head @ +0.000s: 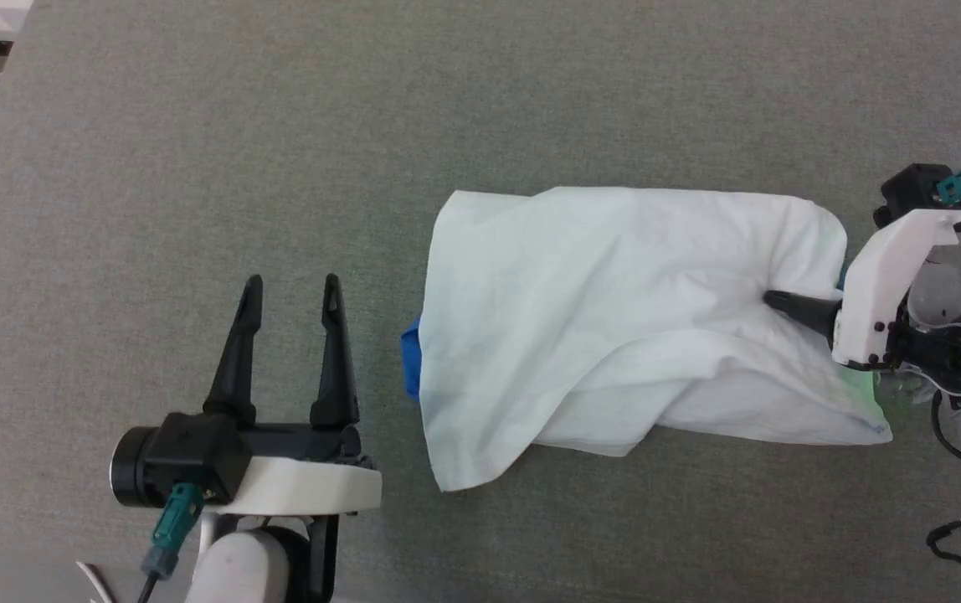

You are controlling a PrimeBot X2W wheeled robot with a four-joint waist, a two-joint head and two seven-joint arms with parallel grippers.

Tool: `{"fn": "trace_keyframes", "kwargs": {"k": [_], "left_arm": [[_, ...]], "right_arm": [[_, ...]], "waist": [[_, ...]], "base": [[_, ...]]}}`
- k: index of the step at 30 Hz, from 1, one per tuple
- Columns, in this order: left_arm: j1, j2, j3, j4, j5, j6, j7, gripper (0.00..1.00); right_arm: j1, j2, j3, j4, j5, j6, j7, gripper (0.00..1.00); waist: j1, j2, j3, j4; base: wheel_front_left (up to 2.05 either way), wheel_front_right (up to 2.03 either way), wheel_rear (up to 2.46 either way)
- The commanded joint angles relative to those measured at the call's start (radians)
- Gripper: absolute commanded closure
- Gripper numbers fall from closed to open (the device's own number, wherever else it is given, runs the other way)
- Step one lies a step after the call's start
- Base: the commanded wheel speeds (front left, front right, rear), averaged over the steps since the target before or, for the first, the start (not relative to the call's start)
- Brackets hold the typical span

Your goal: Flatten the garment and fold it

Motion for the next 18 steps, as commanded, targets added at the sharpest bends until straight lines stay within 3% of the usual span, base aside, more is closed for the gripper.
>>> {"fn": "trace_keyframes", "kwargs": {"k": [1,9,18], "left_arm": [[-0.015,-0.005,-0.002,-0.001,0.007,-0.005,-0.005,0.00],[0.019,-0.005,0.019,0.024,0.015,-0.012,-0.005,0.00],[0.071,-0.005,0.044,0.044,0.017,-0.039,-0.005,0.00]], "right_arm": [[0.079,0.044,0.059,0.069,0.017,-0.002,0.046,1.00],[0.086,0.014,0.131,-0.008,0.061,-0.002,-0.087,1.00],[0.173,-0.113,0.079,-0.076,0.050,-0.002,-0.216,1.00]], "waist": [[0.0000,0.0000,-0.007,-0.004],[0.0000,0.0000,-0.094,-0.045],[0.0000,0.0000,-0.188,-0.109]], "base": [[0.00,0.00,0.00],[0.00,0.00,0.00],[0.00,0.00,0.00]]}}
